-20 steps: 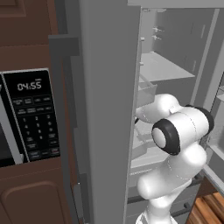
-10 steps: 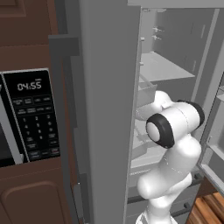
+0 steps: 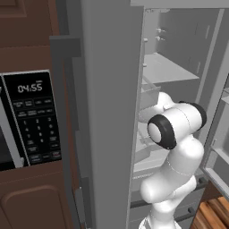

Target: Open the fridge, remove the pear, carrot, and steak, and place them on any counter.

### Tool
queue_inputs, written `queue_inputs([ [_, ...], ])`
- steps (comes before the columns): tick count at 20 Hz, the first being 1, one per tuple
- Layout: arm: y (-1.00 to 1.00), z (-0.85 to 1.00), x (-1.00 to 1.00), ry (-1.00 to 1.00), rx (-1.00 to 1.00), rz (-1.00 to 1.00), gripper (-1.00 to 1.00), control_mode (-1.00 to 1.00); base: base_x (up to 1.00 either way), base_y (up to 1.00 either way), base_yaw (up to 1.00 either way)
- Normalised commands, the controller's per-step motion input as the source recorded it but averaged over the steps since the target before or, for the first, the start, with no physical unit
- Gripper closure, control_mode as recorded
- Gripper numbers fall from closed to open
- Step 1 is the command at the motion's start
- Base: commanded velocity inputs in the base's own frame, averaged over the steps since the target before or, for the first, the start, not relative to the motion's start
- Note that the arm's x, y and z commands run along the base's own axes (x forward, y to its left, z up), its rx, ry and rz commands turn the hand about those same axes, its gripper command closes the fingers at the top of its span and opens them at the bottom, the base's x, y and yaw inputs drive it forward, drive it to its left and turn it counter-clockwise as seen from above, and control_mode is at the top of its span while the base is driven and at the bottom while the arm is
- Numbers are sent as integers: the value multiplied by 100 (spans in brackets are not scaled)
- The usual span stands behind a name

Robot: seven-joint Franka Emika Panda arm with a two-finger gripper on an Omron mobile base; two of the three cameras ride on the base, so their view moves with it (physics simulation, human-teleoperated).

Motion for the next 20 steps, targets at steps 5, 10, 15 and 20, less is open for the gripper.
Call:
queue_inputs([
  [5, 0, -10, 0, 0, 0, 0, 100, -100, 0, 0, 0],
  [10, -6, -3, 0, -1, 0, 0, 100, -100, 0, 0, 0],
  [15, -37, 10, -24, -4, -1, 0, 100, -100, 0, 0, 0],
  [20, -56, 33, -49, -2, -1, 0, 100, -100, 0, 0, 0],
])
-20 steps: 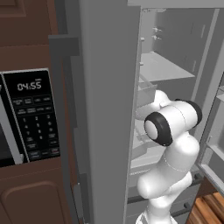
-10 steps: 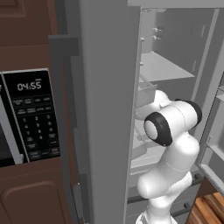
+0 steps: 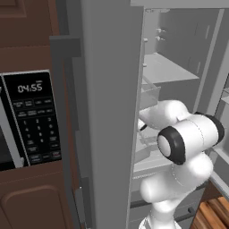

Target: Open the fridge, remove the pear, carrot, and steak, and place them on any counter.

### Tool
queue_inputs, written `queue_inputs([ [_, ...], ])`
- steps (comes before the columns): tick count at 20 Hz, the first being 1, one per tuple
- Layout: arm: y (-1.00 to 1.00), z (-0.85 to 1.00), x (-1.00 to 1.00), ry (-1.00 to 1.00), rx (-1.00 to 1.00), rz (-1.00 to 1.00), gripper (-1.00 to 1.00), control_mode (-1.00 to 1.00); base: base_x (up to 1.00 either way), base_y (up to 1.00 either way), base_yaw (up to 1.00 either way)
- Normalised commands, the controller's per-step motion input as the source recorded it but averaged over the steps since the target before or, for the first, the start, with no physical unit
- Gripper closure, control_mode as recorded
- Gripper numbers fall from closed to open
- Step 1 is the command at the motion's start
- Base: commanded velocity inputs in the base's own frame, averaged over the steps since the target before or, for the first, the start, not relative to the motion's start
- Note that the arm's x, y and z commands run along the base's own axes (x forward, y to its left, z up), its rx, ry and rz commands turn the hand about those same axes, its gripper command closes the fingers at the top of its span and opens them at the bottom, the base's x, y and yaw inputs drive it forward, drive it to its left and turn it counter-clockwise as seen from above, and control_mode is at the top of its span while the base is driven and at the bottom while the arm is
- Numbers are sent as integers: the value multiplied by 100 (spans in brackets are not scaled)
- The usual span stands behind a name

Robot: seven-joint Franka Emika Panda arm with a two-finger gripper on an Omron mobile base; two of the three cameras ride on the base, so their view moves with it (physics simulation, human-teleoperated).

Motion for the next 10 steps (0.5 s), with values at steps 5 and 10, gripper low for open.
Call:
queue_inputs([
  [5, -28, 86, -81, -6, 0, 0, 100, -100, 0, 0, 0],
  [10, -25, 94, -84, 1, 0, 0, 100, -100, 0, 0, 0],
])
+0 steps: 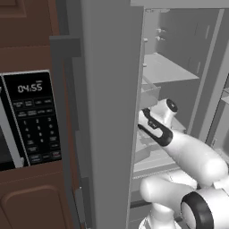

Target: Open the fridge, remove the pear, carrot, and steak, and place them on any counter.

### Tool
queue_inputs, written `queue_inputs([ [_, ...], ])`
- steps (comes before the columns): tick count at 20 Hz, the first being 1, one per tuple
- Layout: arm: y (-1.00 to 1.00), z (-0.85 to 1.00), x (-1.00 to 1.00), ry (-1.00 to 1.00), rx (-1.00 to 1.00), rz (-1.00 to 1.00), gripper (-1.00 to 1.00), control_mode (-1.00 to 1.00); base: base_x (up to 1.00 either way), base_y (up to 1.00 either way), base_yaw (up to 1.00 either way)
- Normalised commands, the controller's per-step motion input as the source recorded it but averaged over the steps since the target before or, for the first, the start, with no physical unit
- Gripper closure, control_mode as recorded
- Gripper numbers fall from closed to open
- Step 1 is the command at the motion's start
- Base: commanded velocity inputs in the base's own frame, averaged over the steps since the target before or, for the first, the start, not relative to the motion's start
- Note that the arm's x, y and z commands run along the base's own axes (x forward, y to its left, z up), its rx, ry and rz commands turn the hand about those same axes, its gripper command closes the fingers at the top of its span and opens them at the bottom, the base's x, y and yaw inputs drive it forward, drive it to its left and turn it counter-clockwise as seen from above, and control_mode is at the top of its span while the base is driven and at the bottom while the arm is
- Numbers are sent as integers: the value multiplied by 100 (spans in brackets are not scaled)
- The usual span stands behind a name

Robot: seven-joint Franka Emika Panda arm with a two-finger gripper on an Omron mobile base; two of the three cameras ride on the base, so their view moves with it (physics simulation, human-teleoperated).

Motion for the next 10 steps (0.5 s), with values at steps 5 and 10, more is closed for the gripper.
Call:
queue_inputs([
  [5, -21, 100, -71, 8, 0, 0, 100, -100, 0, 0, 0],
  [10, -31, 82, -75, 11, 0, -1, 100, -100, 0, 0, 0],
])
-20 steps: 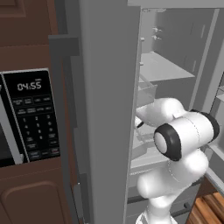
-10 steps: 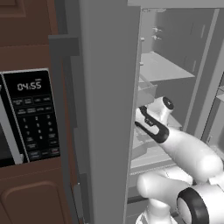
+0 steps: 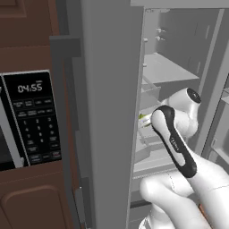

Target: Open the fridge, remove the pear, carrot, and steak, and place them on any counter.

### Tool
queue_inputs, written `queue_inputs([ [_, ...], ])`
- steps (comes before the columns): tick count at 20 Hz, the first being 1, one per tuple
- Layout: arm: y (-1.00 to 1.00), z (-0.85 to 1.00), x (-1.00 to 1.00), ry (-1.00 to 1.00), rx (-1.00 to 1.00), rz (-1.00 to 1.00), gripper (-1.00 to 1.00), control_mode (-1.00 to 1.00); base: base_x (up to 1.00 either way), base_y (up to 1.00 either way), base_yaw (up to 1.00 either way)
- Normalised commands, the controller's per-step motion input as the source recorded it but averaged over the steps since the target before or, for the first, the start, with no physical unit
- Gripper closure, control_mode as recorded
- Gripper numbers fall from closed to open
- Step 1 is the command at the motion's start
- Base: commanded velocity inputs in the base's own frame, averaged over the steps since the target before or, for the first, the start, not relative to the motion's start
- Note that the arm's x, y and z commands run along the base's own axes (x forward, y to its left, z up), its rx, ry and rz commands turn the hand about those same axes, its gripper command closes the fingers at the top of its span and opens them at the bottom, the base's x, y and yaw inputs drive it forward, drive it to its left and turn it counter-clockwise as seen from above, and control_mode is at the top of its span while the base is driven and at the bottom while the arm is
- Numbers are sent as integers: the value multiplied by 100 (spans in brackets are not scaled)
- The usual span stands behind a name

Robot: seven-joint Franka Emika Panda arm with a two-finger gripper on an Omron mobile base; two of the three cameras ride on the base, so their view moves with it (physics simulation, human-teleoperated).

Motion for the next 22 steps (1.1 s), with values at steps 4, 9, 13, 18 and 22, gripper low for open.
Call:
queue_inputs([
  [4, -44, 96, -70, 7, 0, -3, 100, -100, 0, 0, 0],
  [9, -21, 92, -82, 2, -2, -10, 100, -100, 0, 0, 0],
  [13, 0, 93, -69, -9, 0, -4, 100, -100, 0, 0, 0],
  [18, -2, 32, -38, -1, 0, 0, 100, -100, 0, 0, 0],
  [22, -4, 0, -15, 0, 0, 0, 100, -100, 0, 0, 0],
])
